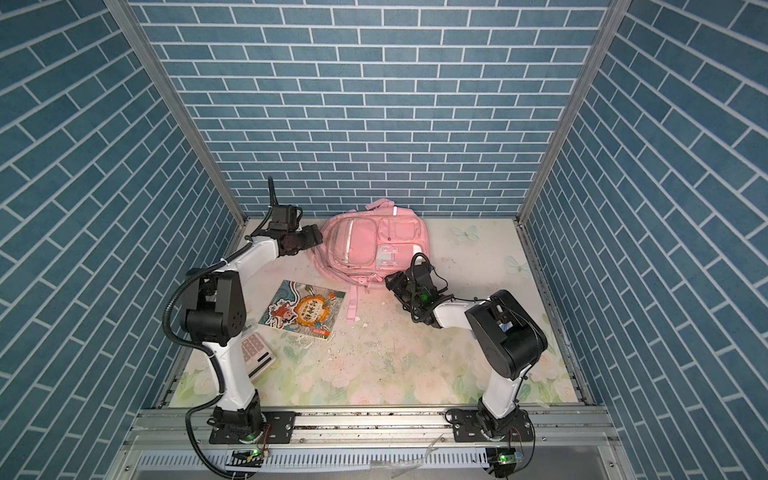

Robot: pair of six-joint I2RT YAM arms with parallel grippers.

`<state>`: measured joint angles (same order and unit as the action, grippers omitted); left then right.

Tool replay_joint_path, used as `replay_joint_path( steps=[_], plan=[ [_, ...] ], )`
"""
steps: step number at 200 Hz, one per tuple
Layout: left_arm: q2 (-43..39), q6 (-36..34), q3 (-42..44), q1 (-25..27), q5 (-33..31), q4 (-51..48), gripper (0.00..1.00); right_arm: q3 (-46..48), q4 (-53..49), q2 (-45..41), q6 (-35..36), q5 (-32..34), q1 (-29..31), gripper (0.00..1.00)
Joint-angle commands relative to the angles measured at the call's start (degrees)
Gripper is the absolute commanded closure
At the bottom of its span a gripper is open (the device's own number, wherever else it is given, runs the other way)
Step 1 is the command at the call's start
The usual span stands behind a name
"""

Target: Pack the student bag

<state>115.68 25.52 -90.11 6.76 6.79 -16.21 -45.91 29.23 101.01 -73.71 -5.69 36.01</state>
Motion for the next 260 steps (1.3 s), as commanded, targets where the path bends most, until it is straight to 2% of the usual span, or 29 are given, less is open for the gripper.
replay_joint_path(
  steps=[1, 32, 67, 87, 109, 123, 134, 162, 204, 235, 260],
  plan=[
    [3.59, -2.78, -2.99, -0.09, -0.36, -4.16, 0.18, 0.70, 0.74, 0.75, -5.10, 2.52, -0.21, 0.37],
    [7.42, -4.08, -4.82, -0.08, -1.40, -5.98, 0.22, 1.96, 1.35, 0.94, -5.35, 0.84, -1.83, 0.50],
    [10.57, -3.07, -5.35, -0.09, 1.95, -7.02, 0.33, 2.84, 1.41, 0.71, -3.84, -0.98, -4.02, 0.68],
    [11.00, -2.05, -4.89, -0.03, 4.51, -7.29, 0.53, 3.19, 2.27, 0.68, -2.86, -3.70, -5.56, 0.77],
    [9.35, -0.51, -2.72, 0.07, 6.31, -6.16, 0.81, 3.37, 2.08, -0.08, -0.46, -5.34, -6.99, 0.83],
    [6.94, 1.25, -0.16, 0.33, 8.46, -4.50, 0.94, 3.39, 1.45, -0.84, 1.40, -6.24, -8.27, 0.85],
    [4.35, 3.24, 2.52, 0.85, 10.34, -2.87, 1.00, 3.42, 0.90, -1.42, 2.92, -7.35, -9.75, 0.86],
    [-4.43, 10.75, 11.83, 3.67, 14.83, 3.52, 1.00, 3.03, -1.82, -2.68, 6.82, -11.44, -14.87, 0.89],
    [-15.25, 21.64, 22.01, 11.49, 16.06, 11.04, 1.00, 2.52, -4.40, -3.88, 12.55, -17.51, -23.42, 0.91],
    [-21.81, 31.76, 30.02, 18.55, 13.13, 19.26, 1.00, -1.85, -6.88, -1.40, 16.84, -24.11, -28.76, 0.90],
    [-25.78, 38.02, 35.75, 24.57, 8.55, 24.15, 1.00, -7.49, -12.67, 1.22, 21.74, -25.82, -31.56, 0.90]
  ],
)
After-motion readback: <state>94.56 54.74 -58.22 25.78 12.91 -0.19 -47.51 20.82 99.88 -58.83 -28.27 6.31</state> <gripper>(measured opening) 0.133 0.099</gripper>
